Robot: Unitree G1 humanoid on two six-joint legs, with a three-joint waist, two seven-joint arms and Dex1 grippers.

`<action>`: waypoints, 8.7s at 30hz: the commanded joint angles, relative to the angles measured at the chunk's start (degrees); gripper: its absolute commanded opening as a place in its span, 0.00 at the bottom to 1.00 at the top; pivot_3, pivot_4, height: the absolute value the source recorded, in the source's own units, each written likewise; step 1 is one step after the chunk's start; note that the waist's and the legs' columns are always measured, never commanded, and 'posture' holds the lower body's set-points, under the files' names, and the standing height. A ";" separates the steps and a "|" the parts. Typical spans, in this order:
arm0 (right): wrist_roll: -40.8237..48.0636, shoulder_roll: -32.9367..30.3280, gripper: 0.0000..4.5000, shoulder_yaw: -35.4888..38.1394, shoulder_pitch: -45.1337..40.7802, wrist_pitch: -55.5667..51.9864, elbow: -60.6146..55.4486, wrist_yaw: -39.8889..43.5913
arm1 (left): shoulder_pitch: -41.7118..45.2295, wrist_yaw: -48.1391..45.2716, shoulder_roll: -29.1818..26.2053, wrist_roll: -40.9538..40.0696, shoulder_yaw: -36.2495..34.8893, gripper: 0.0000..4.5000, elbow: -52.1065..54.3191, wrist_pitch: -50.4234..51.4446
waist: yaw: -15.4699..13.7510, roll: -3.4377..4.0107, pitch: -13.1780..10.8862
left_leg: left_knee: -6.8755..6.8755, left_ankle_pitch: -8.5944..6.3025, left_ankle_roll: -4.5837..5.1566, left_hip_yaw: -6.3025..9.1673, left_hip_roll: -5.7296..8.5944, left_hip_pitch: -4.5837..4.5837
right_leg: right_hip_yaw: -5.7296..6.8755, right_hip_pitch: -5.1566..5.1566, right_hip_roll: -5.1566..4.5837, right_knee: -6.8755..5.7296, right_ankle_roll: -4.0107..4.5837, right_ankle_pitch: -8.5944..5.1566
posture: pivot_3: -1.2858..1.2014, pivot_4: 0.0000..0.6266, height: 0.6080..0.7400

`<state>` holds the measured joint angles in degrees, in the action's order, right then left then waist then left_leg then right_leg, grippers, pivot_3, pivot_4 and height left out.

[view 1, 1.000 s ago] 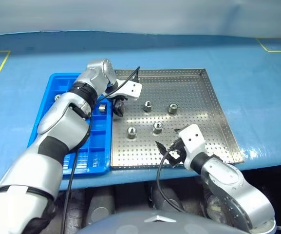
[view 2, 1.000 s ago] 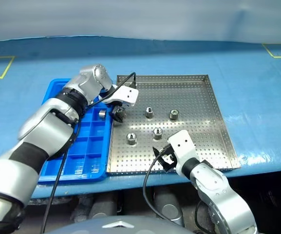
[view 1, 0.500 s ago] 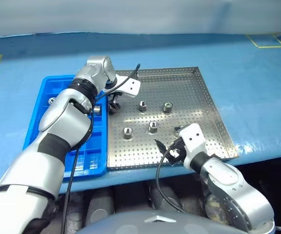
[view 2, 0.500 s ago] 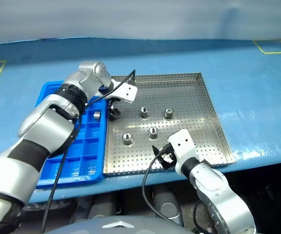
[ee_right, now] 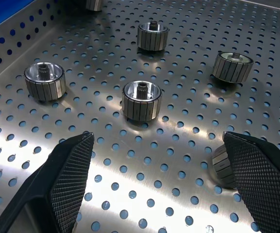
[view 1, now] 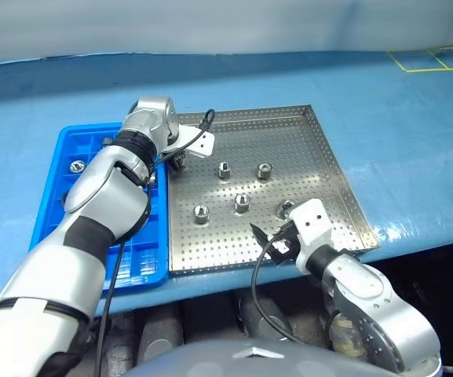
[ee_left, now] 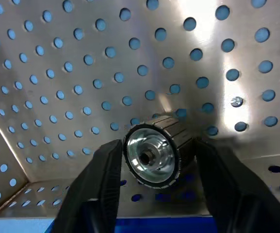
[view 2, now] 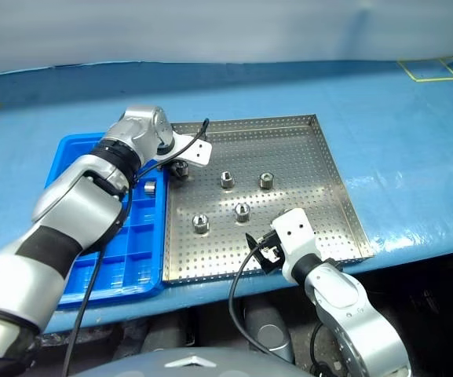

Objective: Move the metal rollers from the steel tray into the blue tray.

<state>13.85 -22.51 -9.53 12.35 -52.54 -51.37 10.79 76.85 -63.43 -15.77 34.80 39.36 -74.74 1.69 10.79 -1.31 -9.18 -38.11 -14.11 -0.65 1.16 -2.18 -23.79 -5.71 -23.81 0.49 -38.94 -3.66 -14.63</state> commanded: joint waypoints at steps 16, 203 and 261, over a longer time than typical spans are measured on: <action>0.38 -0.37 1.00 0.36 -2.20 0.44 -1.66 1.25 | -3.80 2.93 -2.97 -16.57 -20.75 0.41 12.83 1.84 | -1.11 0.01 0.00 | 0.00 0.00 0.00 0.03 0.02 0.08 | 0.00 0.04 -0.01 -0.07 -0.02 0.00 | 0.47 0.24 1.00; 0.29 12.33 1.00 -20.17 -24.62 7.21 18.72 10.66 | -71.46 -13.02 -64.52 -30.92 -34.36 0.38 99.15 29.14 | -12.87 0.05 -0.16 | 0.40 0.35 -0.45 0.38 -0.45 0.20 | 1.00 -0.02 0.10 -0.10 1.07 -0.22 | 0.58 0.24 1.00; 3.19 0.22 1.00 -2.16 -1.01 -0.20 0.11 3.78 | -14.00 14.33 8.65 -26.27 -14.12 0.99 26.93 16.01 | -6.53 0.12 -0.07 | 0.04 0.35 -0.41 0.68 -0.13 0.06 | 0.81 0.25 0.09 -0.04 0.49 0.12 | 0.47 0.24 1.00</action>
<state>16.94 -22.54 -11.46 11.50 -53.24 -48.77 14.88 60.91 -48.86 -7.97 8.46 26.00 -46.74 19.29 4.26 -1.19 -9.25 -38.08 -13.75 -1.06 1.84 -2.29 -23.74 -4.90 -23.57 0.58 -38.98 -3.17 -14.51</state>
